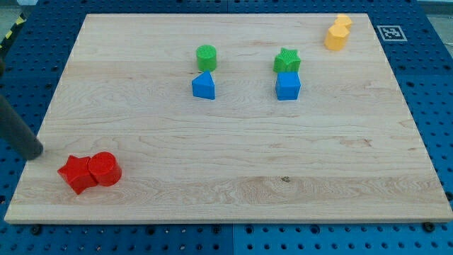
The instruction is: Move the red star and red circle towards bottom center
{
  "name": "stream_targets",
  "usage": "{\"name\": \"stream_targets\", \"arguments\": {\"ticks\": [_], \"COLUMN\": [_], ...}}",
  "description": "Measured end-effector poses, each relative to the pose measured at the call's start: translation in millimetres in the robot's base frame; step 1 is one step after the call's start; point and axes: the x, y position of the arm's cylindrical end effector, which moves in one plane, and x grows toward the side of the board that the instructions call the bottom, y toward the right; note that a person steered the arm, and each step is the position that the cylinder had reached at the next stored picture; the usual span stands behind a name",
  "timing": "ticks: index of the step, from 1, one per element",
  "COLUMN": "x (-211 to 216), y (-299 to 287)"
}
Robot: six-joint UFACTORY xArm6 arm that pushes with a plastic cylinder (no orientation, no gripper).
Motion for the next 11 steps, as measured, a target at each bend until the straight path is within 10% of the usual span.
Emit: {"name": "stream_targets", "arguments": {"ticks": [2,11], "x": [49,18], "y": [18,169]}}
